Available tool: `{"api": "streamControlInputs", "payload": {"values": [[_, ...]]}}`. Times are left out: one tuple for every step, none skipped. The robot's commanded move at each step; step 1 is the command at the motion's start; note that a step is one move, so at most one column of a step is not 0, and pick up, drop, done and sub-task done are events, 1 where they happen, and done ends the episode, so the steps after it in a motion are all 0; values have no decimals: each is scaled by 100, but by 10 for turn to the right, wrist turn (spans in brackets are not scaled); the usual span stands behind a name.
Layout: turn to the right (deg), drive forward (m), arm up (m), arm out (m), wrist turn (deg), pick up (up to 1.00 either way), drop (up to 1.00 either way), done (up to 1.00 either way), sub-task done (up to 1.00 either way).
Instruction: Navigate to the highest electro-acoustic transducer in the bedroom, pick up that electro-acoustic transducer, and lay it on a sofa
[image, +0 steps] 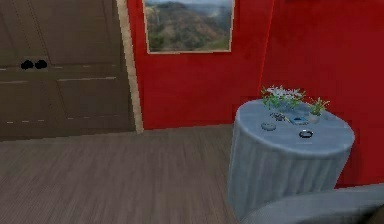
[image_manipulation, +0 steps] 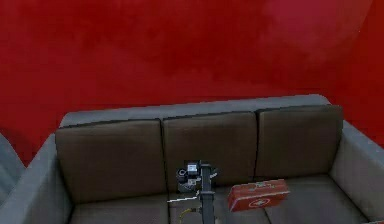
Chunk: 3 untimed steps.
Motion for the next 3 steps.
{"api": "streamControlInputs", "payload": {"values": [[0, 0, 10, 0, 0, 0, 0, 0, 0], [0, 0, 0, -8, 0, 0, 0, 0, 0], [0, 0, 0, 0, 0, 0, 0, 100, 0]]}}
